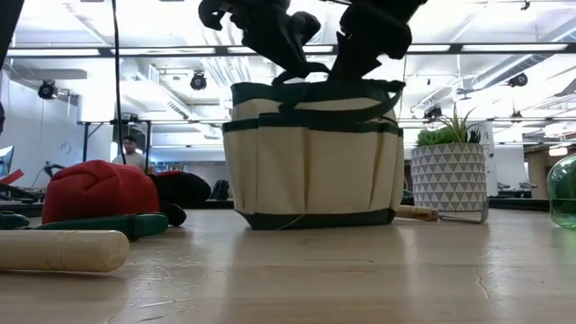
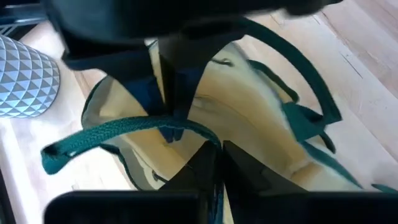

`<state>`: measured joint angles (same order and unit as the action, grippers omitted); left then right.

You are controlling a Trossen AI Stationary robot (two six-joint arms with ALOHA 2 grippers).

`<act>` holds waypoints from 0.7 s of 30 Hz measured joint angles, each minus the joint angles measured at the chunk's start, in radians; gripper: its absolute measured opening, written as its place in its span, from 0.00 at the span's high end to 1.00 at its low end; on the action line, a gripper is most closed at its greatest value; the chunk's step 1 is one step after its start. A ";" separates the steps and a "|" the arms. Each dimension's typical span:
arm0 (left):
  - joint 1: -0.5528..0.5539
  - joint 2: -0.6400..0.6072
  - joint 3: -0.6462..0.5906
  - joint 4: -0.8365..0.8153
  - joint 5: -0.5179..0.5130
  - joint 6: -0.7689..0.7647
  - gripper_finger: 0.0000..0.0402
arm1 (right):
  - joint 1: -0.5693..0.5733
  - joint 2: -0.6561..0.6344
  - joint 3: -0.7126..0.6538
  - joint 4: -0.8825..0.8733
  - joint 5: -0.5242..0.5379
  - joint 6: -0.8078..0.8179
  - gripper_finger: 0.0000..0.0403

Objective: Pick & Place Garden tools in Gardening bag
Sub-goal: Prepare the light brown gardening bag on the table

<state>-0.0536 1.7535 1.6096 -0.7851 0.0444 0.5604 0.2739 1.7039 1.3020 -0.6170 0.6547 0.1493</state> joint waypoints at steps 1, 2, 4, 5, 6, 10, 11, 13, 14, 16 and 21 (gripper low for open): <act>0.000 0.000 0.000 -0.004 0.000 0.006 0.91 | -0.005 0.000 0.000 0.000 0.000 0.000 0.98; 0.000 0.000 0.000 -0.011 0.001 0.009 0.90 | -0.010 0.000 -0.001 0.003 0.001 -0.001 0.98; 0.000 0.000 -0.001 -0.023 0.003 0.013 0.89 | -0.020 0.000 -0.005 0.015 0.005 -0.010 0.98; 0.000 0.000 -0.002 -0.028 0.003 0.017 0.88 | -0.023 0.000 -0.007 0.024 0.005 -0.016 0.98; 0.000 0.000 -0.002 -0.031 0.003 0.024 0.87 | -0.026 0.000 -0.009 0.032 0.004 -0.022 0.98; -0.002 0.000 -0.002 -0.037 0.004 0.039 0.84 | -0.039 0.000 -0.032 0.087 -0.003 -0.048 0.98; -0.001 0.000 -0.003 -0.039 0.005 0.039 0.83 | -0.043 0.000 -0.039 0.103 -0.008 -0.053 0.98; -0.001 0.000 -0.004 -0.041 0.004 0.040 0.80 | -0.051 0.000 -0.056 0.144 -0.036 -0.062 0.98; -0.001 0.000 -0.004 -0.044 0.004 0.040 0.79 | -0.056 0.000 -0.066 0.170 -0.052 -0.065 0.98; -0.002 0.002 -0.003 0.007 -0.001 0.032 0.76 | -0.062 0.002 -0.081 0.225 -0.065 -0.075 0.98; -0.002 0.004 -0.007 -0.011 -0.030 0.045 0.69 | -0.072 0.003 -0.098 0.272 -0.074 -0.090 0.98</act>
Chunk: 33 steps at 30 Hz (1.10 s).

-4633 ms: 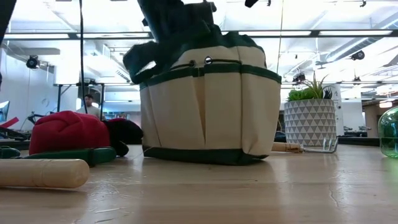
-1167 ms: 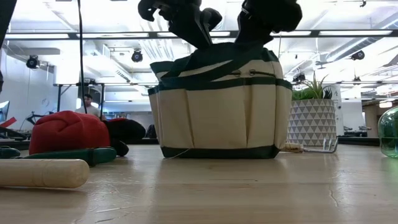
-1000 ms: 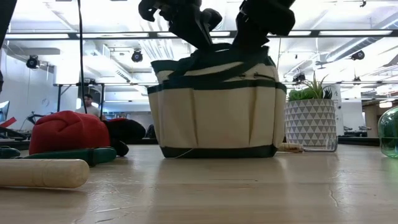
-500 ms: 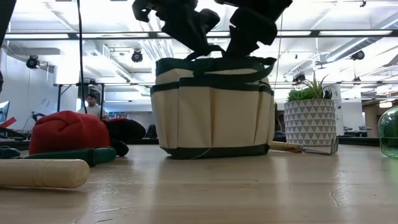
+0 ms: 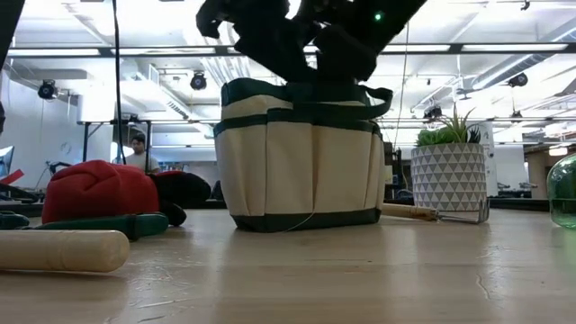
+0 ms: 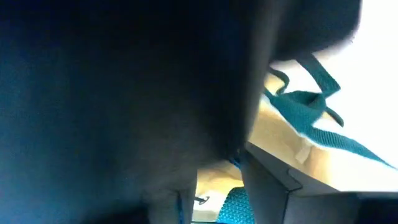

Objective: Pick & Place Garden tools in Gardening bag
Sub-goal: Prepare the light brown gardening bag on the table

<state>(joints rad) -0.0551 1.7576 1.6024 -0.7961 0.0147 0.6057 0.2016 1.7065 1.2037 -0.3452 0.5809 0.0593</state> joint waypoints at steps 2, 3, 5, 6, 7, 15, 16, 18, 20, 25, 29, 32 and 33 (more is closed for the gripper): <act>0.000 0.000 0.000 -0.001 -0.009 0.003 0.66 | -0.002 0.000 0.000 -0.001 -0.003 -0.003 0.98; 0.000 0.000 0.000 -0.006 -0.013 0.003 0.64 | -0.003 0.000 -0.001 -0.003 -0.005 -0.003 0.98; 0.000 0.000 0.000 -0.008 -0.021 0.003 0.61 | -0.004 0.000 -0.001 -0.003 -0.005 -0.005 0.98; 0.000 -0.001 0.000 -0.009 -0.033 0.003 0.59 | -0.004 0.000 -0.001 -0.003 -0.005 -0.006 0.98; 0.000 -0.004 0.000 -0.011 -0.055 0.003 0.57 | -0.004 0.000 -0.001 -0.003 -0.005 -0.006 0.98; 0.000 -0.022 0.039 -0.131 -0.263 -0.048 0.47 | -0.003 0.000 -0.002 -0.004 -0.013 -0.009 0.98; 0.001 -0.025 0.045 -0.147 -0.277 -0.058 0.47 | -0.004 -0.001 -0.001 -0.001 -0.013 -0.011 0.98; 0.001 -0.036 0.053 -0.149 -0.281 -0.075 0.47 | -0.007 -0.002 -0.001 0.015 -0.014 -0.025 0.98; 0.001 -0.048 0.054 -0.148 -0.279 -0.078 0.47 | -0.015 -0.002 -0.001 0.049 -0.038 -0.057 0.98; 0.001 -0.059 0.048 -0.150 -0.274 -0.087 0.47 | -0.063 -0.002 -0.001 0.108 -0.076 -0.112 0.98; 0.001 -0.061 0.046 -0.168 -0.273 -0.092 0.47 | -0.103 -0.002 -0.002 0.106 -0.075 -0.121 0.98; 0.001 -0.071 0.047 -0.212 -0.293 -0.109 0.47 | -0.115 -0.002 -0.002 0.108 -0.075 -0.136 0.98; 0.001 -0.077 0.047 -0.223 -0.310 -0.117 0.47 | -0.117 -0.002 -0.002 0.110 -0.076 -0.138 0.98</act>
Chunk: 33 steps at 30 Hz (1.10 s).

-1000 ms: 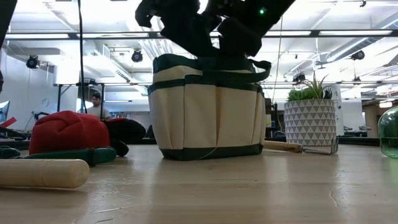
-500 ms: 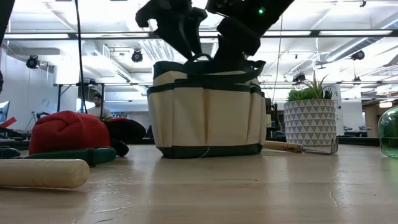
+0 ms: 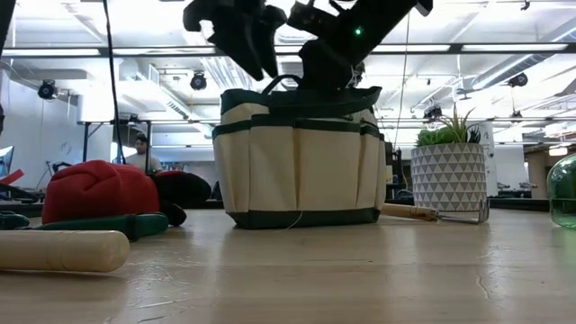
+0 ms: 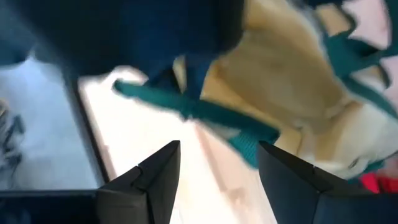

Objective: Pick & Place Garden tools in Gardening bag
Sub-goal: Prepare the light brown gardening bag on the table

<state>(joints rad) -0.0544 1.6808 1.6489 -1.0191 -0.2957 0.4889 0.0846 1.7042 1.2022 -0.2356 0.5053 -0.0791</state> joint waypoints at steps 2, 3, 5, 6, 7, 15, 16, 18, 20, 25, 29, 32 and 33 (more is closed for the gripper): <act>-0.001 -0.022 0.000 -0.031 -0.045 -0.031 0.47 | -0.002 0.000 0.003 -0.001 -0.001 -0.005 0.98; -0.001 -0.035 0.000 -0.044 -0.065 -0.048 0.47 | -0.003 0.000 0.006 0.000 -0.002 -0.009 0.98; 0.000 -0.067 0.000 -0.048 -0.089 -0.086 0.47 | -0.004 0.000 0.014 -0.005 -0.007 -0.014 0.98; 0.000 -0.083 0.000 -0.051 -0.089 -0.107 0.47 | -0.005 0.000 0.022 -0.010 -0.007 -0.018 0.98; 0.000 -0.098 0.000 -0.051 -0.089 -0.126 0.47 | -0.005 0.000 0.033 -0.019 -0.009 -0.022 0.98; 0.000 -0.223 -0.076 0.035 -0.088 -0.176 0.47 | -0.064 -0.001 0.147 -0.176 -0.117 -0.013 0.98; 0.000 -0.234 -0.093 0.049 -0.088 -0.176 0.47 | -0.075 -0.001 0.159 -0.195 -0.138 -0.010 0.98; 0.000 -0.262 -0.127 0.078 -0.088 -0.176 0.48 | -0.101 -0.002 0.174 -0.212 -0.195 -0.007 0.98; 0.000 -0.285 -0.162 0.104 -0.085 -0.176 0.47 | -0.131 -0.002 0.180 -0.224 -0.263 -0.003 0.98; 0.000 -0.333 -0.243 0.173 -0.084 -0.176 0.48 | -0.198 -0.002 0.179 -0.229 -0.336 0.001 0.98; 0.000 -0.352 -0.279 0.217 -0.083 -0.176 0.48 | -0.250 -0.002 0.178 -0.228 -0.436 0.013 0.98; -0.001 -0.354 -0.287 0.228 -0.083 -0.183 0.48 | -0.278 0.002 0.178 -0.237 -0.453 0.041 0.98; -0.001 -0.356 -0.291 0.232 -0.083 -0.185 0.48 | -0.284 0.004 0.178 -0.243 -0.454 0.050 0.98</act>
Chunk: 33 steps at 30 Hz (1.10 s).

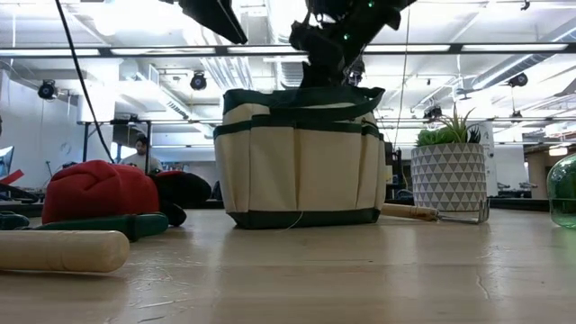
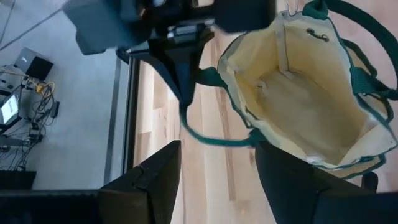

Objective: Pick & Place Garden tools in Gardening bag
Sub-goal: Prepare the light brown gardening bag on the table, then put the green spray bottle into the light brown gardening bag

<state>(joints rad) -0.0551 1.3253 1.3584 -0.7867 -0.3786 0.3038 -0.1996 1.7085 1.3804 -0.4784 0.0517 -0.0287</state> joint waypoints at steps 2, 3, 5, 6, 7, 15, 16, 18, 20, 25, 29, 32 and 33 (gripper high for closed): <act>0.000 -0.002 -0.007 0.004 0.000 0.000 0.48 | -0.008 0.002 -0.003 -0.026 0.000 0.009 0.98; 0.000 -0.002 -0.008 0.006 0.000 -0.001 0.48 | -0.009 0.002 -0.007 -0.026 0.000 0.012 0.98; 0.000 -0.002 -0.008 0.013 0.000 -0.003 0.48 | -0.009 0.002 -0.015 -0.011 -0.001 0.014 0.98; 0.000 -0.002 -0.008 0.020 0.003 -0.005 0.48 | -0.010 0.002 -0.017 -0.012 -0.001 0.016 0.98; 0.000 -0.002 -0.008 0.028 0.012 -0.006 0.48 | -0.010 0.002 -0.017 -0.013 -0.002 0.019 0.98; 0.000 -0.006 -0.019 0.034 0.098 -0.018 0.48 | -0.008 -0.014 -0.020 -0.081 0.070 0.007 0.98; 0.000 -0.008 -0.025 0.029 0.098 -0.018 0.48 | -0.006 -0.030 -0.019 -0.107 0.075 0.007 0.98; 0.000 -0.017 -0.039 0.031 0.097 -0.019 0.48 | 0.004 -0.070 -0.015 -0.144 0.079 0.008 0.98; 0.001 -0.024 -0.053 0.030 0.096 -0.022 0.48 | 0.023 -0.115 -0.016 -0.214 0.081 0.017 0.98; 0.001 -0.041 -0.074 0.027 0.092 -0.046 0.48 | 0.092 -0.239 -0.021 -0.346 0.079 0.080 0.98; 0.001 -0.070 -0.103 0.026 0.092 -0.077 0.48 | 0.157 -0.347 -0.044 -0.406 0.081 0.164 0.98; 0.000 -0.108 -0.128 0.020 0.092 -0.109 0.48 | 0.211 -0.427 -0.080 -0.410 0.081 0.218 0.98; 0.000 -0.122 -0.134 0.017 0.092 -0.125 0.48 | 0.229 -0.452 -0.092 -0.410 0.084 0.238 0.98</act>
<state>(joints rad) -0.0551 1.2031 1.2243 -0.7696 -0.2863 0.1787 0.0294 1.2564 1.2887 -0.8885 0.1352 0.2096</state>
